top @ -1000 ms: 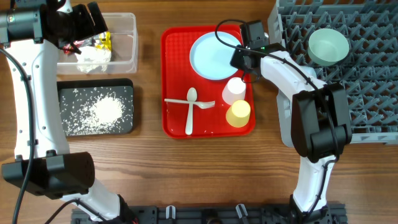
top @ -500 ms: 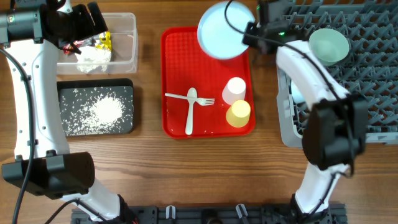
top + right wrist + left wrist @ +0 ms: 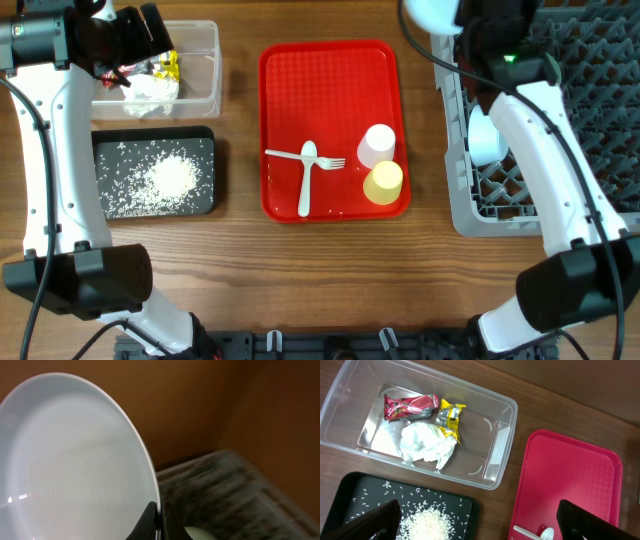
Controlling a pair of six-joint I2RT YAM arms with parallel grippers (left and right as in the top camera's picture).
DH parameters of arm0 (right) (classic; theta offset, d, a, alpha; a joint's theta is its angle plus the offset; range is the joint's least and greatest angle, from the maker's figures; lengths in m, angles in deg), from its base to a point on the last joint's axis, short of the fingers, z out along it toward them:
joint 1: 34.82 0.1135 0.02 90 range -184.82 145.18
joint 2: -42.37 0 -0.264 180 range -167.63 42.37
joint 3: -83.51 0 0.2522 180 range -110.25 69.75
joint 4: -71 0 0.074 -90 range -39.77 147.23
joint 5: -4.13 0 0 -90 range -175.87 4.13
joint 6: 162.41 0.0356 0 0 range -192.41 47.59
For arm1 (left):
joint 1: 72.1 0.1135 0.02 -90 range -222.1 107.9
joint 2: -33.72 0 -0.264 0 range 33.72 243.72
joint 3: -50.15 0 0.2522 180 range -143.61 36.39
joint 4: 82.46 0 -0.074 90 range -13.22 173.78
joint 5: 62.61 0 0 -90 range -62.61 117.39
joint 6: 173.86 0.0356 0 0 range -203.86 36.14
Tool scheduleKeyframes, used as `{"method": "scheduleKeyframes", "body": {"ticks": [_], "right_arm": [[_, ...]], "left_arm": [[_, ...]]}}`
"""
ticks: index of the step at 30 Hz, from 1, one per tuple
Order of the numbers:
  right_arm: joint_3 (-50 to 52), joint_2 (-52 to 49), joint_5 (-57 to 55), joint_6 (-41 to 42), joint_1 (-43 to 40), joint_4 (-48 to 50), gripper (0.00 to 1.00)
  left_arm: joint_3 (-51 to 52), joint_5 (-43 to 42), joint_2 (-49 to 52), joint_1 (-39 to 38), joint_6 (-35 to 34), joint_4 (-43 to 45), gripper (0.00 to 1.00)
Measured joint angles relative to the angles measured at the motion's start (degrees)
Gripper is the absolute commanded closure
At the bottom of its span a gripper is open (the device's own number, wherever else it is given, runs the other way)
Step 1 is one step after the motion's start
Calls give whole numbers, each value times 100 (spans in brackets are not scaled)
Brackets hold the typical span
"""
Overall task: Sort waste into correct bins and load items into the dishwasher rack
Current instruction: 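Lift the light-blue plate with the right gripper and carry it to the rack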
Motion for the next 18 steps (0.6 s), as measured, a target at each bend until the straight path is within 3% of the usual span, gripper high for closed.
{"method": "scheduleKeyframes", "body": {"ticks": [4,9,18], "right_arm": [[0,70,-796,-953,-577,621,96],[0,70,-999,-1526,-1561,570,96],[0,68,896,-1985,-3053,-341,96]], "left_arm": [[0,17,2,0,2,2,0],[0,17,2,0,2,2,0],[0,17,2,0,2,2,0]]}}
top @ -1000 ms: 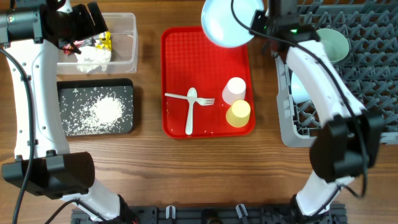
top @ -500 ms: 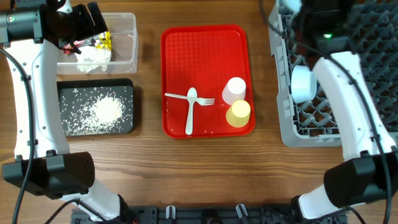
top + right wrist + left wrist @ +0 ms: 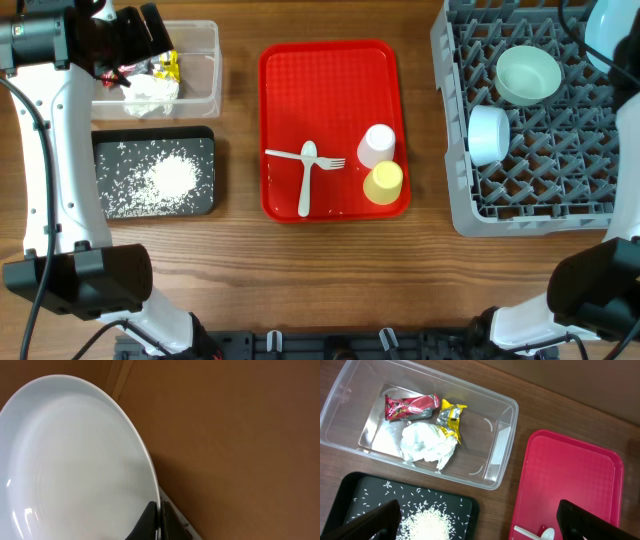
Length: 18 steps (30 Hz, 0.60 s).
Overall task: Sort waste into correct bins and load items into the dishwasher rack
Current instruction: 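Lift the light-blue plate with the right gripper and carry it to the rack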
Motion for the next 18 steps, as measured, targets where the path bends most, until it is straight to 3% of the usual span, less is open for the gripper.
{"method": "scheduleKeyframes", "body": {"ticks": [6,18], "right_arm": [[0,-315,511,-37,-210,133,96],[39,-1344,688,-621,-229,1325,96]], "left_arm": [[0,0,0,0,0,2,0],[0,0,0,0,0,0,0]]}}
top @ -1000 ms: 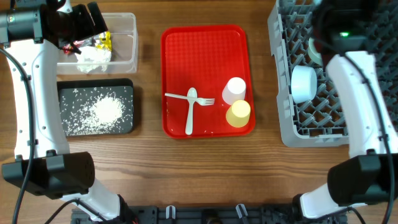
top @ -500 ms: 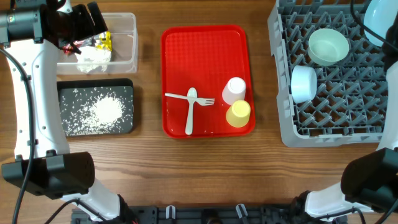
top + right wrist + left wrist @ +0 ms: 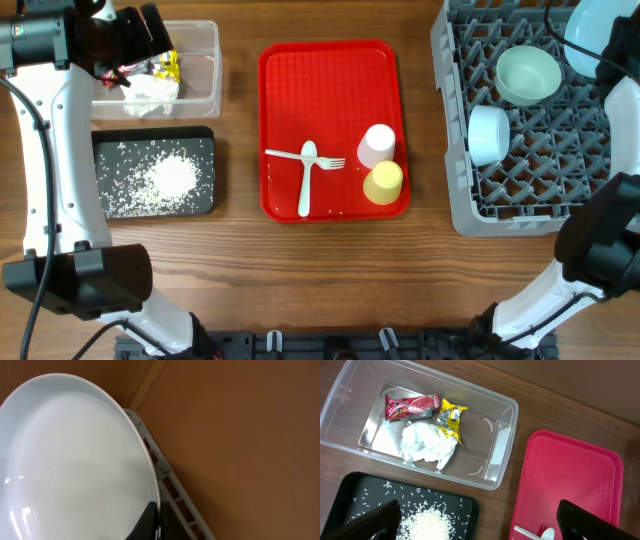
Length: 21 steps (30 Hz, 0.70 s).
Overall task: Sort waste into correct bins and load items into the dishwasher rack
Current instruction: 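Lift the light-blue plate with the right gripper and carry it to the rack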
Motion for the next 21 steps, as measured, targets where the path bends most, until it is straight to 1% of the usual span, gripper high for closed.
{"method": "scheduleKeyframes", "body": {"ticks": [5,12,17,19,20,21], "right_arm": [[0,-61,2,-173,0,240,96],[0,-234,2,-588,0,275,96],[0,-275,243,-638,11,160,94],[0,-275,330,-634,28,24,88],[0,-275,374,-634,44,-7,64],[0,-275,439,-612,63,-66,49]], "left_arm": [[0,0,0,0,0,0,0],[0,0,0,0,0,0,0],[0,0,0,0,0,0,0],[0,0,0,0,0,0,0],[0,0,0,0,0,0,0],[0,0,0,0,0,0,0]]}}
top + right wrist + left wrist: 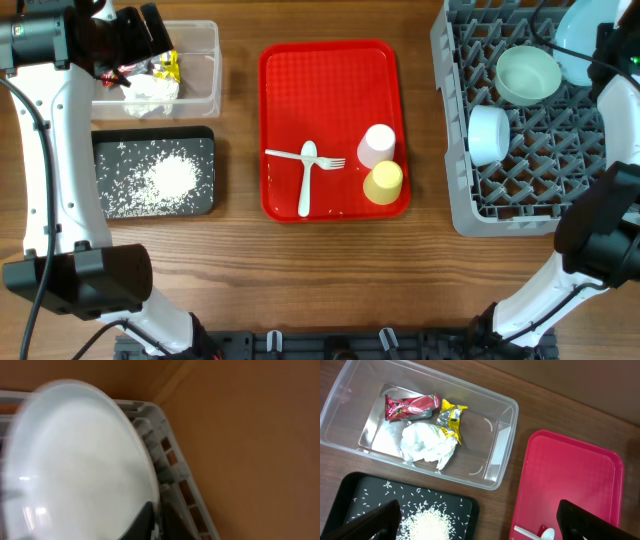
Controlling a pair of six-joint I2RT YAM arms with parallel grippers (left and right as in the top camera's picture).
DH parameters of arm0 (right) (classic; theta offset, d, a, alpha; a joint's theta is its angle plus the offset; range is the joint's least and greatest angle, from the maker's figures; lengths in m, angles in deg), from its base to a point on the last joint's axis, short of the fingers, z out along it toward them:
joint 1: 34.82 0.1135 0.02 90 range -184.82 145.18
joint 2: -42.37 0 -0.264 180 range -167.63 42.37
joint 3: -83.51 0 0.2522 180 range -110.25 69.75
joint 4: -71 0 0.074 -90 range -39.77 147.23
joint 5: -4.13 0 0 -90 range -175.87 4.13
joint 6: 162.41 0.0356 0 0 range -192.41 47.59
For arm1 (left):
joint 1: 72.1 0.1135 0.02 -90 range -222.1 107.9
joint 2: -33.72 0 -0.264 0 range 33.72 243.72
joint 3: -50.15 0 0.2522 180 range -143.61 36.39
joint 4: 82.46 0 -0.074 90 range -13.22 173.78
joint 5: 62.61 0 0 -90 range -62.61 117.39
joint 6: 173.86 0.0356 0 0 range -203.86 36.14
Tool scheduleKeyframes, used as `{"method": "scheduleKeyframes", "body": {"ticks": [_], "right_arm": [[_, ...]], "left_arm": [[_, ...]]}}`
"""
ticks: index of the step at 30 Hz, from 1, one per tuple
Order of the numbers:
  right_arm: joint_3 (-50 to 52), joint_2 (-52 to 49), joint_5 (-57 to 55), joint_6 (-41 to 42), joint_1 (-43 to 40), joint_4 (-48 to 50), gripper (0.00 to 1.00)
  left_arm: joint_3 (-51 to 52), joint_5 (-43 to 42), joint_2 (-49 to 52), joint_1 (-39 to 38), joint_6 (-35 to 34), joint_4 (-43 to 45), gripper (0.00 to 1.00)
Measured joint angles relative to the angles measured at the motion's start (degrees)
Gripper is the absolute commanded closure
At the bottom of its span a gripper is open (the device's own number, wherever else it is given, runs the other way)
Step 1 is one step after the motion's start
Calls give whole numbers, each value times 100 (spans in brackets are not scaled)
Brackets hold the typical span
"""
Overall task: Sort waste into correct bins and load items into the dishwasher rack
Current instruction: 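Lift the light-blue plate with the right gripper and carry it to the rack, then stand the plate upright in the back of the rack, release it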
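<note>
My right gripper (159, 519) is shut on the rim of a pale plate (75, 460), held over the far right corner of the grey dishwasher rack (470, 215); the plate (575, 40) shows at the overhead view's top right. The rack holds a green bowl (528, 74) and a white cup (488, 135). On the red tray (330, 70) lie a white spoon (306, 180), a fork (300, 159), a white cup (377, 146) and a yellow cup (383, 183). My left gripper (479, 527) is open above the clear bin (500, 440), nothing between its fingers.
The clear bin holds a red wrapper (410, 406), a yellow wrapper (451, 417) and crumpled white paper (426, 445). A black tray (205, 140) with spilled rice (170, 178) lies in front of it. Bare wooden table surrounds the red tray.
The plate in my right gripper has moved lower and closer to the rack's far right corner; more of the rack's grid shows behind it. The left arm has not moved.
My right arm first hung over the rack's left side with the plate gripped. Then it stood at the far right edge of the view, beyond the rack. After that the plate was over the rack's far right corner, and now sits lower there. The left gripper stayed open throughout.
</note>
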Motion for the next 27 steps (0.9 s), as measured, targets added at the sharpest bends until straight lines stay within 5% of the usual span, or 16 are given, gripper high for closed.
{"method": "scheduleKeyframes", "body": {"ticks": [2,4,14,23,27], "right_arm": [[0,0,118,17,31,-129,14],[0,0,175,81,57,-223,0],[4,323,1823,1346,61,-1591,1],[9,1394,3812,2601,66,-3147,41],[199,1394,3705,3633,66,-3523,48]], "left_arm": [[0,0,0,0,0,2,0],[0,0,0,0,0,0,0],[0,2,0,0,15,2,0],[0,0,0,0,15,2,0],[0,2,0,0,15,0,0]]}}
